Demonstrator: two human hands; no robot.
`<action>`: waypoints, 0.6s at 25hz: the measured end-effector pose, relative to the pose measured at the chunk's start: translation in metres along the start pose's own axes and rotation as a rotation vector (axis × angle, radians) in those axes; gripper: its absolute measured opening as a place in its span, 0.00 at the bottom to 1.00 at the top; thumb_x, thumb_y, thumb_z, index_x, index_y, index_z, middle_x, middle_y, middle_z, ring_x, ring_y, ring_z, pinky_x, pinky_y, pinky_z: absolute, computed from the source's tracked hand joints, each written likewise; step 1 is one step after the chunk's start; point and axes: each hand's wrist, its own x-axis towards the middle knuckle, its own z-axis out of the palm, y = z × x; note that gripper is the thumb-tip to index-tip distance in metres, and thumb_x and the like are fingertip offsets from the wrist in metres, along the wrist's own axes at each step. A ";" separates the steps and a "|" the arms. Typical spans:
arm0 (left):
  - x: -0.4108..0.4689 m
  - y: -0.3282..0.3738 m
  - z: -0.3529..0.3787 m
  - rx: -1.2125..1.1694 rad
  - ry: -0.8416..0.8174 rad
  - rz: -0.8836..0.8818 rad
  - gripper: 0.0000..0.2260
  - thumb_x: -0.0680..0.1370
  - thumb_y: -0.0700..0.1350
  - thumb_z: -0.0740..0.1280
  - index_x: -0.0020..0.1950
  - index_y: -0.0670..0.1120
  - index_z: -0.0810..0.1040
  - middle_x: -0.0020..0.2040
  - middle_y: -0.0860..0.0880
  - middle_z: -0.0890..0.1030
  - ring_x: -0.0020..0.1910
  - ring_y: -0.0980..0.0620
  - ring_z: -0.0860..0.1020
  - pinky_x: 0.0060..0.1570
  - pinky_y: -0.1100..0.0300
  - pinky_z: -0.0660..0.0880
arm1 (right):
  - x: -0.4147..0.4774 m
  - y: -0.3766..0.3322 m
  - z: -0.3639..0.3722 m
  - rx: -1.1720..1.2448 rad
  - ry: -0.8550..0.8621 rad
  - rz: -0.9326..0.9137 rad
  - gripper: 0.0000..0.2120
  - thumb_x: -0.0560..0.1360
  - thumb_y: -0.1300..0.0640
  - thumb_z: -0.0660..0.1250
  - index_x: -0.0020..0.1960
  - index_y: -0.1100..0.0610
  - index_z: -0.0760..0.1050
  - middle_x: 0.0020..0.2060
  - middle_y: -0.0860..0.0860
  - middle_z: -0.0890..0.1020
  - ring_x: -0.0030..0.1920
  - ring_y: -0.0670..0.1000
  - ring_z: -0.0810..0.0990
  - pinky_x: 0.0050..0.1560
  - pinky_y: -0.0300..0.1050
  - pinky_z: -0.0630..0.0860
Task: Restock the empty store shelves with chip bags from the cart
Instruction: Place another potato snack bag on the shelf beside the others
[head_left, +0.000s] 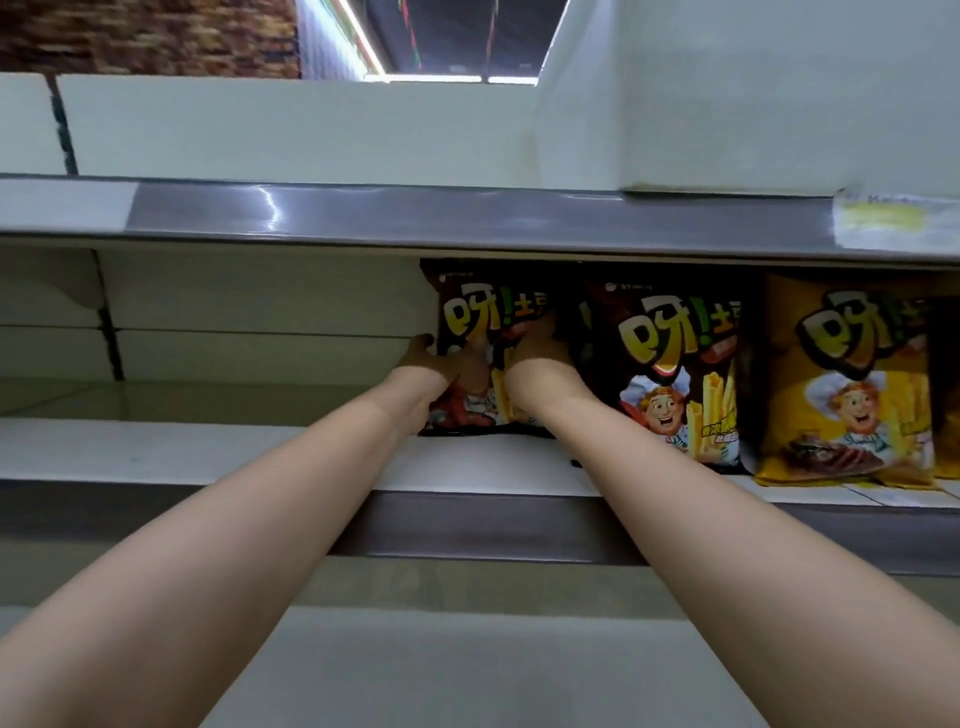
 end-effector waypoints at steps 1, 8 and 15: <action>-0.004 0.000 -0.002 -0.003 0.022 0.000 0.43 0.69 0.59 0.73 0.76 0.45 0.57 0.71 0.46 0.69 0.66 0.44 0.71 0.62 0.51 0.71 | -0.002 -0.002 -0.004 -0.040 0.038 -0.035 0.29 0.78 0.63 0.56 0.75 0.62 0.48 0.71 0.62 0.58 0.69 0.61 0.63 0.64 0.48 0.65; -0.086 -0.005 -0.033 0.068 0.411 0.271 0.17 0.75 0.48 0.68 0.59 0.42 0.70 0.59 0.44 0.77 0.57 0.48 0.76 0.58 0.55 0.73 | -0.071 -0.034 0.008 0.326 0.115 -0.495 0.23 0.75 0.67 0.57 0.70 0.64 0.59 0.66 0.60 0.66 0.65 0.57 0.68 0.55 0.32 0.60; -0.213 -0.047 -0.138 0.196 0.838 0.272 0.07 0.78 0.40 0.64 0.53 0.48 0.68 0.53 0.48 0.73 0.45 0.59 0.73 0.43 0.74 0.70 | -0.159 -0.087 0.101 0.741 -0.191 -0.653 0.17 0.74 0.66 0.59 0.62 0.63 0.67 0.59 0.55 0.72 0.52 0.48 0.74 0.54 0.36 0.67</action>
